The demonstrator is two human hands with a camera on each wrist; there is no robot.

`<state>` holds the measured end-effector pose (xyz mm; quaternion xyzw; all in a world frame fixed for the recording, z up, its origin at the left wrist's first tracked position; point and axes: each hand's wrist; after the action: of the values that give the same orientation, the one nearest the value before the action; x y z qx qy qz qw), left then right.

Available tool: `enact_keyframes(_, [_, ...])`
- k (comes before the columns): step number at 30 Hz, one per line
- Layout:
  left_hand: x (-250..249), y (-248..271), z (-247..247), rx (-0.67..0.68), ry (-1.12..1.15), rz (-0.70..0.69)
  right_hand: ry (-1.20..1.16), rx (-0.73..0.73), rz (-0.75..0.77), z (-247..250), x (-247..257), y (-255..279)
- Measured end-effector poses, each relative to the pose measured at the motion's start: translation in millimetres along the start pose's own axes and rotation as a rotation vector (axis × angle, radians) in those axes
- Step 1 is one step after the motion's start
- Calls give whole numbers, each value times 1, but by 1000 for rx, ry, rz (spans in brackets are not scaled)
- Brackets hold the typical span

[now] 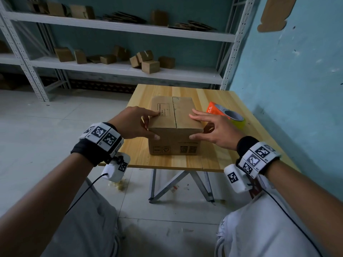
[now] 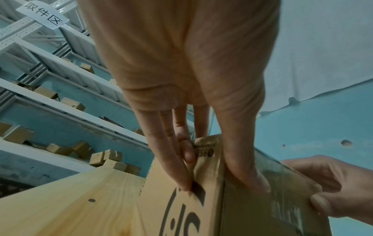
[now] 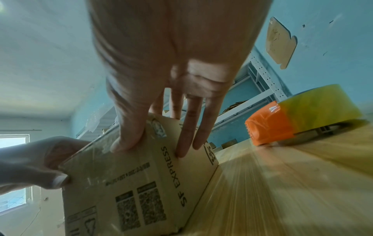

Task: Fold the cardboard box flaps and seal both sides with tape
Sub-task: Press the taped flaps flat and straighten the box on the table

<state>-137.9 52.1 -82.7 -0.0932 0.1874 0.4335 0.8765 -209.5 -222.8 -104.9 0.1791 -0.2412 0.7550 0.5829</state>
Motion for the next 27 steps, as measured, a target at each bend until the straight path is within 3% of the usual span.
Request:
enact_keyframes(6, [-3,-7,-11,-118,-74,15,20,-74,-18,-7,1,-5])
enact_keyframes(12, [-1,-5,-2,-40,23,2,-31,189,-17,11,-8,-5])
enact_keyframes(15, [-1,-5,0,-18,44,6,-30,243,-3,16,-10,-7])
enact_keyframes(24, [5,-12,-4,-48,98,4,-21,67,-36,6,-4,-7])
enact_keyframes(27, [5,-14,5,-27,8,40,68,56,-58,5,7,-7])
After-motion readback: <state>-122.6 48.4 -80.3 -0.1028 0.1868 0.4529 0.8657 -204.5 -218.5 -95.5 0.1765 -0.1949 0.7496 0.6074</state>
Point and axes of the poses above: each hand's wrist, its own y-axis away from the middle knuckle, its own z-axis out of the back of the hand, x = y × z, and after that the axes turned 4 degrees about x, right-handed
